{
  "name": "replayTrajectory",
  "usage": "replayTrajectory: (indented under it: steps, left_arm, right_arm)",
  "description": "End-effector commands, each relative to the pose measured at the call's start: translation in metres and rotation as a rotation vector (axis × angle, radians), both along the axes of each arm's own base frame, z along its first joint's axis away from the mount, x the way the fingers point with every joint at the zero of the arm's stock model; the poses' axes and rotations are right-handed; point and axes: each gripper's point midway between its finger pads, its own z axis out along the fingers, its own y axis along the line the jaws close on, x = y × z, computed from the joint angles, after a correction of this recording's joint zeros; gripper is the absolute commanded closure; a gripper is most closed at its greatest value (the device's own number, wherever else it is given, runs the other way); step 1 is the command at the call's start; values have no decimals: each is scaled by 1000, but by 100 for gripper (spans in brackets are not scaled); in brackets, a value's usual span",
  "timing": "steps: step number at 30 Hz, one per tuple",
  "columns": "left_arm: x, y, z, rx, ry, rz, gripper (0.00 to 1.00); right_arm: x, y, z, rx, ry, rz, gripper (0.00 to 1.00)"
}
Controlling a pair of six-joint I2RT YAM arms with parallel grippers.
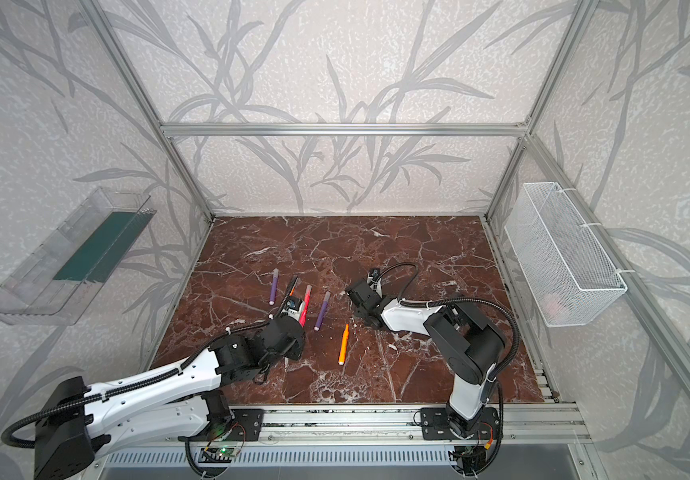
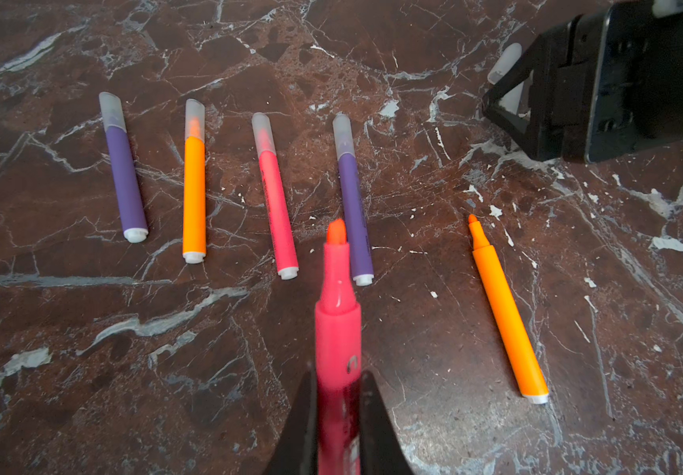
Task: Insert pens into pen caps
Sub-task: Pick up the pen cap from the center of the table.
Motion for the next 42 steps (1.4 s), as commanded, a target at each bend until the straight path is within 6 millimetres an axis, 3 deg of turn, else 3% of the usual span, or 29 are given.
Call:
replayTrajectory:
  steps: [1,17,34,42]
  left_arm:
    - [2,3,1,-15,-8,25,100]
    - [1,3,3,-20,-9,19,100]
    - [2,0,2,-26,-5,11,100]
    - [1,1,3,-28,-7,12,100]
  right_arm:
    - [2,-5,-6,-53,21,-1,46]
    - [19,-2,-14,-138,56,-8,52]
    - [12,-12,-23,-212,112,-10,63]
    - [11,-10,-30,-182,144,-2,74]
